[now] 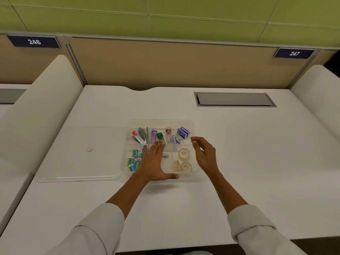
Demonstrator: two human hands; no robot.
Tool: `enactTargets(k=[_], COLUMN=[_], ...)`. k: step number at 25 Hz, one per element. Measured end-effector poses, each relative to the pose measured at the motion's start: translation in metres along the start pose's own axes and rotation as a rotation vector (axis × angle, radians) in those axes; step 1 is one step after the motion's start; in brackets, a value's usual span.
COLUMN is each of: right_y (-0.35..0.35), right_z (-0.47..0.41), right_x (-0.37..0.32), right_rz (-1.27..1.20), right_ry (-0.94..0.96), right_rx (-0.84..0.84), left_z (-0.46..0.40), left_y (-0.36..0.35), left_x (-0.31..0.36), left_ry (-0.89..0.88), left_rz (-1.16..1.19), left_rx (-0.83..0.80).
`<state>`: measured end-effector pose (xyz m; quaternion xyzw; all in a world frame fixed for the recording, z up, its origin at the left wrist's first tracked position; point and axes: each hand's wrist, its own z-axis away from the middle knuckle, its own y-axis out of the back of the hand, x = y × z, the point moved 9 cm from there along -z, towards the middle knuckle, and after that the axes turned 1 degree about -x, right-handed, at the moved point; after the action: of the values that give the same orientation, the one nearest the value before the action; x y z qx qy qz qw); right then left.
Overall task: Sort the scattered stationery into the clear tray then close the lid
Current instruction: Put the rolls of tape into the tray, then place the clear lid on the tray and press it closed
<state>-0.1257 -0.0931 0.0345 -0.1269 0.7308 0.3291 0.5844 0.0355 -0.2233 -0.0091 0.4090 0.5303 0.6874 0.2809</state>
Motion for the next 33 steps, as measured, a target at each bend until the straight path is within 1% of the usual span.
enactTargets(k=[4, 8, 11, 13, 16, 19, 21, 27, 30, 33], right_y=[0.008, 0.005, -0.019, -0.043, -0.091, -0.137, -0.168, -0.258, -0.311, -0.357], right_z=[0.003, 0.007, 0.013, 0.019, 0.037, 0.06, 0.071, 0.097, 0.111, 0.121], right_x=[0.006, -0.001, -0.016, -0.029, -0.054, -0.073, -0.085, -0.119, -0.124, -0.108], right_rz=[-0.048, -0.056, -0.053, -0.029, 0.059, 0.073, 0.092, 0.215, 0.342, 0.538], right_ry=[-0.019, 0.01, 0.043, 0.125, 0.288, 0.352, 0.362, 0.426, 0.393, 0.315], right_rx=[0.048, 0.015, -0.094, -0.178, -0.314, -0.436, -0.493, -0.598, -0.665, -0.75], left_z=[0.003, 0.007, 0.021, 0.038, 0.075, 0.116, 0.137, 0.178, 0.197, 0.205], left_y=[0.006, 0.02, 0.037, 0.05, 0.07, 0.078, 0.077, 0.069, 0.07, 0.066], left_x=[0.004, 0.003, -0.01, -0.028, -0.067, -0.108, -0.134, -0.219, -0.269, -0.311], left_ry=[-0.017, -0.014, 0.019, 0.07, 0.208, 0.342, 0.408, 0.58, 0.679, 0.756], left_rz=[-0.007, -0.008, 0.005, 0.042, 0.105, 0.115, 0.114, 0.128, 0.129, 0.111], left_rx=[0.034, 0.116, 0.176, 0.235, 0.399, 0.517, 0.518, 0.433, 0.406, 0.33])
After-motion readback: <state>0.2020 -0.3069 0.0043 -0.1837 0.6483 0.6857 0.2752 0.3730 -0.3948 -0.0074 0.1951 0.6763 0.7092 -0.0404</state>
